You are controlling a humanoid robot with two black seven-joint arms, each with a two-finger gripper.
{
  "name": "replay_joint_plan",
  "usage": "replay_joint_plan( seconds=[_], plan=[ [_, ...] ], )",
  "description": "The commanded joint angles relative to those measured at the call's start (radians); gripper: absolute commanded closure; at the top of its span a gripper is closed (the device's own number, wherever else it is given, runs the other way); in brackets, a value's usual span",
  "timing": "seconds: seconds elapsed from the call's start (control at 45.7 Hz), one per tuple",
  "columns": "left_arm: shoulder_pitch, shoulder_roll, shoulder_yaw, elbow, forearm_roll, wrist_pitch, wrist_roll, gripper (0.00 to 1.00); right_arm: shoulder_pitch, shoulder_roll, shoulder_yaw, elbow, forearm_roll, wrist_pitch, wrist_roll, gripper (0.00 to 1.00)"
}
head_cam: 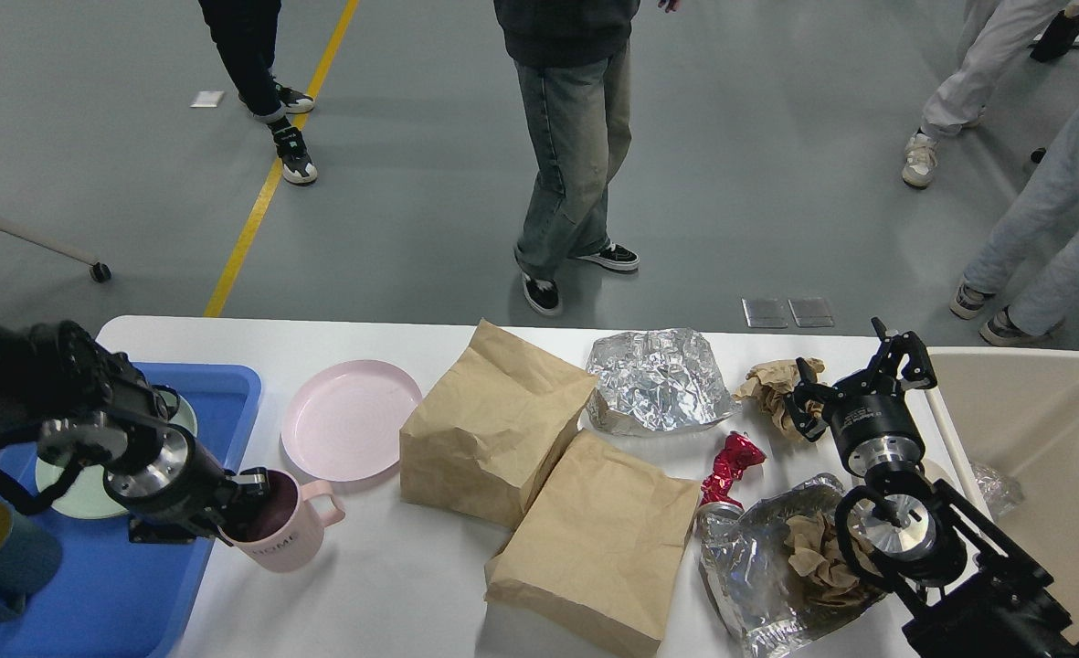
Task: Tidy desktop
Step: 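Lift the pink mug and set it on the blue tray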
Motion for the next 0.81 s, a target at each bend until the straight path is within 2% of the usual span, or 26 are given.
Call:
replay_joint_plan(
  seconds=[0.0, 0.241, 0.35, 0.547, 0.788],
  plan=[
    [-0.199, 0.010, 0.067, -0.084, 0.000, -0.084, -0.001, 1.00, 0.000, 0.000, 0.000, 0.000, 0.000, 0.000, 0.000, 0.00],
    [-0.580, -0.015, 0.107, -0.256, 0.060, -0.239, -0.004, 1.00, -0.002, 0.000, 0.000, 0.000, 0.000, 0.000, 0.000, 0.00],
    [-0.707, -0.068, 0.107, -0.322, 0.071, -0.288, -0.012, 1.00, 0.000, 0.000, 0.000, 0.000, 0.000, 0.000, 0.000, 0.00],
    [-0.707, -0.099, 0.107, -0.329, 0.071, -0.289, -0.019, 1.00, 0.000, 0.000, 0.000, 0.000, 0.000, 0.000, 0.000, 0.00],
    [-0.680, -0.021, 0.116, -0.316, 0.146, -0.283, -0.021, 1.00, 0.000, 0.000, 0.000, 0.001, 0.000, 0.000, 0.000, 0.00]
  ],
)
